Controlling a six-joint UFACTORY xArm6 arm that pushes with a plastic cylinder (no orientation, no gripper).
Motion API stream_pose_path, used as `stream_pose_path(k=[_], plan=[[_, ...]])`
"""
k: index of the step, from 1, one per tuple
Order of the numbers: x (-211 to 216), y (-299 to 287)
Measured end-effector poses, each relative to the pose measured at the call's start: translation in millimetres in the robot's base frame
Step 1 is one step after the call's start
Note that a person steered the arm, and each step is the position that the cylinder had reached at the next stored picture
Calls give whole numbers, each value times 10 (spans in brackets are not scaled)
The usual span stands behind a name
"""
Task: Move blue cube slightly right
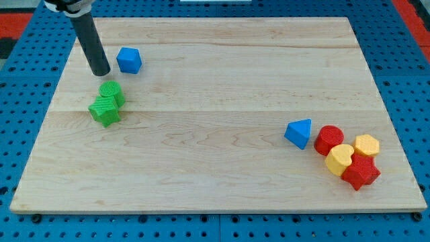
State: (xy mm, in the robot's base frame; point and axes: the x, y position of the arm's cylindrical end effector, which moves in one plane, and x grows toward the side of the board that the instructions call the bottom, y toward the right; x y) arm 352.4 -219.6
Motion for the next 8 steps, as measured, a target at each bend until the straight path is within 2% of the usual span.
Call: stream_pose_path(k=[2, 3, 4, 5, 7, 8], plan=[[-32, -141], [-32, -740], [-92, -672], [-360, -376], [-240, 460], [-357, 803]])
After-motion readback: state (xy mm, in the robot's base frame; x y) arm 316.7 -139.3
